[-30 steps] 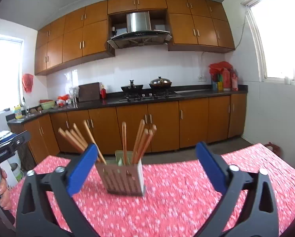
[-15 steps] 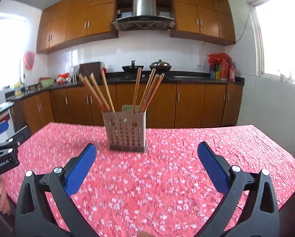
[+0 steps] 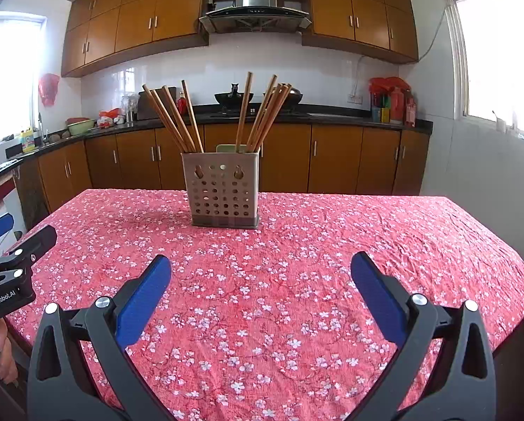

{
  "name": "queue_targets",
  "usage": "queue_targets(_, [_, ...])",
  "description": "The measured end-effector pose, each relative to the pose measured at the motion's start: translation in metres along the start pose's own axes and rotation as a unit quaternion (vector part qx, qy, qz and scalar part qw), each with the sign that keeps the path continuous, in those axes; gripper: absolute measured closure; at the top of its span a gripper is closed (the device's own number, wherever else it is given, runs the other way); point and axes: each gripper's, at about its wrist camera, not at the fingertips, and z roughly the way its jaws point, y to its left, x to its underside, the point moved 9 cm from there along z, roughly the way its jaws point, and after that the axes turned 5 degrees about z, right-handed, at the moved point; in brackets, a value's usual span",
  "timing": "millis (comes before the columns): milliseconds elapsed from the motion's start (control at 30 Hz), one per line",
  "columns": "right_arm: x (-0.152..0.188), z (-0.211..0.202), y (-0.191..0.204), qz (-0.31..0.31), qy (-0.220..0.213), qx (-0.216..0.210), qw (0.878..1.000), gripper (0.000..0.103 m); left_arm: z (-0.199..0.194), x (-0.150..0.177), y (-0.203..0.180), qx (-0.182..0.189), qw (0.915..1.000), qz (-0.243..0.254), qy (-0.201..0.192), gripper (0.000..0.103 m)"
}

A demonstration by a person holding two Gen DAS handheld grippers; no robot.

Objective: Organize utensils

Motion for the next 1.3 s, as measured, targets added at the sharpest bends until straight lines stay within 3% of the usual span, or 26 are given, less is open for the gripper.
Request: queue_targets(1300, [0.0052,0.0047,-0.0083,0.018,0.010,0.001,1.000,0.002,0.0070,0.0070,-0.0079,0.013,0.9998,-0.002,0.012,0.004])
